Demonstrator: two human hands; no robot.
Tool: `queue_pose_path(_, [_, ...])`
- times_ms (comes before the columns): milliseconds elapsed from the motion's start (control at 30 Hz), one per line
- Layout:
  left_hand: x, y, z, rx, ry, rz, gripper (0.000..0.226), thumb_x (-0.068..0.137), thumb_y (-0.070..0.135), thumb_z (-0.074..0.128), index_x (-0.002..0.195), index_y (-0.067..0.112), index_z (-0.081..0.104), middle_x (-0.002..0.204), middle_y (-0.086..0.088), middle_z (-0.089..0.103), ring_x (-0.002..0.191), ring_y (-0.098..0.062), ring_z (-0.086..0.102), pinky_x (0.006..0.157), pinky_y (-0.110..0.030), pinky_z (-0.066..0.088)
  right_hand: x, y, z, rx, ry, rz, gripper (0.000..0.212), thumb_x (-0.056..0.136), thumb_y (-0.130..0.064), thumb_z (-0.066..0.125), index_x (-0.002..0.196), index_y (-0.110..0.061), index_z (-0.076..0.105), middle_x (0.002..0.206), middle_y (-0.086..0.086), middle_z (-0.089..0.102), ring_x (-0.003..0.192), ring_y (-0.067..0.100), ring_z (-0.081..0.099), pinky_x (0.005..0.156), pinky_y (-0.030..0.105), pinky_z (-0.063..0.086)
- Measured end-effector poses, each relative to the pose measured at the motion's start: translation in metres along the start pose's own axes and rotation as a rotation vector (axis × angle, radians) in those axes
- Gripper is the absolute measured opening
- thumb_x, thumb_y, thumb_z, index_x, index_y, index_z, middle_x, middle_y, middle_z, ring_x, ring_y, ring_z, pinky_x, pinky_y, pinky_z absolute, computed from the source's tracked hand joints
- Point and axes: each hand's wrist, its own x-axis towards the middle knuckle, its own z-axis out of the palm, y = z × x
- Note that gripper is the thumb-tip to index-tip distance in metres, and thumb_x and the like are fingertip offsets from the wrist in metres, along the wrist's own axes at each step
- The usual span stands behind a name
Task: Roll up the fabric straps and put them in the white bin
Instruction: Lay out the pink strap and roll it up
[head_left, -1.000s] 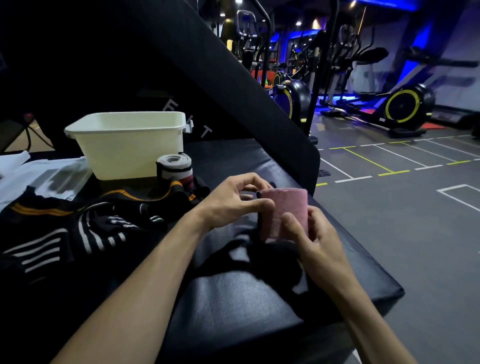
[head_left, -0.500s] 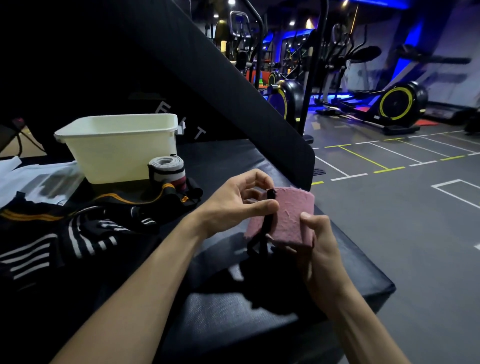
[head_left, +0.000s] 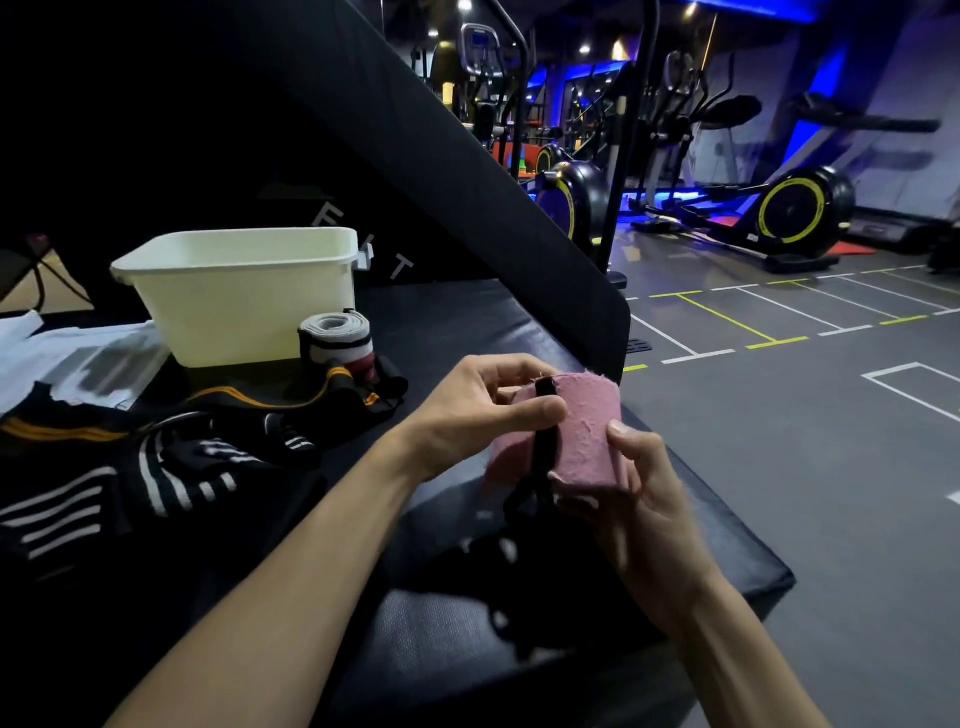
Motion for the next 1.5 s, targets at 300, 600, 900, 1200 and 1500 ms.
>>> queue_pose_path(300, [0.003, -0.002, 0.007, 0.149, 0.118, -0.047, 0.036, 0.069, 0.032, 0.090, 0.096, 0.014, 0.075, 0.077, -0.011, 0.067, 0.067, -0.018, 0.056, 0.061, -0.027, 0.049, 0.005, 0.009, -0.013, -0.530, 0.059, -0.273, 0.065, 0.071, -0.050, 0.081, 0.126, -0.019, 0.065, 0.117, 0.003, 0.075, 0.110, 0.017, 0.071, 0.092, 0.033, 0.055])
queue_pose_path(600, [0.003, -0.005, 0.007, 0.180, 0.004, -0.007, 0.049, 0.070, 0.042, 0.083, 0.113, 0.021, 0.072, 0.105, -0.016, 0.073, 0.089, -0.014, 0.063, 0.081, -0.033, 0.053, 0.007, 0.006, -0.013, -0.296, 0.193, -0.189, 0.080, 0.051, -0.044, 0.080, 0.122, -0.013, 0.060, 0.098, 0.012, 0.079, 0.087, 0.026, 0.074, 0.077, 0.035, 0.057])
queue_pose_path(900, [0.002, -0.003, -0.003, 0.128, -0.096, 0.033, 0.084, 0.065, 0.060, 0.086, 0.124, 0.003, 0.067, 0.118, -0.031, 0.066, 0.104, -0.022, 0.063, 0.096, -0.032, 0.050, -0.003, -0.002, -0.009, 0.034, -0.018, -0.047, 0.062, 0.072, -0.034, 0.071, 0.125, -0.002, 0.066, 0.113, 0.031, 0.067, 0.093, 0.035, 0.063, 0.079, 0.043, 0.054])
queue_pose_path(1200, [0.004, -0.007, 0.003, 0.107, -0.015, 0.127, 0.064, 0.071, 0.037, 0.084, 0.117, -0.006, 0.071, 0.116, -0.028, 0.071, 0.101, -0.027, 0.068, 0.089, -0.032, 0.056, -0.004, -0.005, -0.003, 0.182, -0.031, -0.009, 0.038, 0.085, -0.027, 0.049, 0.086, -0.006, 0.080, 0.085, 0.014, 0.072, 0.065, 0.016, 0.069, 0.058, 0.025, 0.058])
queue_pose_path(1500, [0.004, -0.003, 0.006, 0.456, 0.180, 0.236, 0.037, 0.065, 0.032, 0.095, 0.097, 0.019, 0.082, 0.098, -0.007, 0.068, 0.089, -0.027, 0.068, 0.078, -0.049, 0.055, 0.004, 0.016, -0.024, -0.555, 0.319, -0.382, 0.025, 0.098, -0.016, 0.065, 0.118, -0.028, 0.073, 0.109, -0.003, 0.077, 0.098, 0.020, 0.074, 0.091, 0.043, 0.058])
